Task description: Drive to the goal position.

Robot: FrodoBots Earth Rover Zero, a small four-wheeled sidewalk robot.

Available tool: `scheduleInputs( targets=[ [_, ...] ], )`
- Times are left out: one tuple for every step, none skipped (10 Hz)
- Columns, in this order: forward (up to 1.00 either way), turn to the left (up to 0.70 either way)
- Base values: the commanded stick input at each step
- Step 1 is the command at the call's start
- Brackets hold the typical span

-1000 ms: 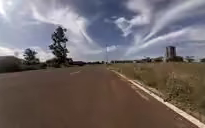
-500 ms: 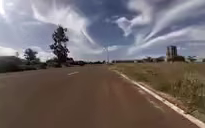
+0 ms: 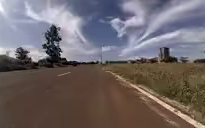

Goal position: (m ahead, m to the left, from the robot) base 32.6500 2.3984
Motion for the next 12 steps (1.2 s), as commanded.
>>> scheduleInputs(
  targets=[
    [1.0, 0.0],
    [1.0, 0.0],
    [1.0, 0.0],
    [1.0, 0.0],
    [1.0, 0.0],
    [1.0, 0.0],
    [1.0, 0.0],
    [1.0, 0.0],
    [1.0, 0.0],
    [1.0, 0.0],
    [1.0, 0.0],
    [1.0, 0.0]
  ],
)
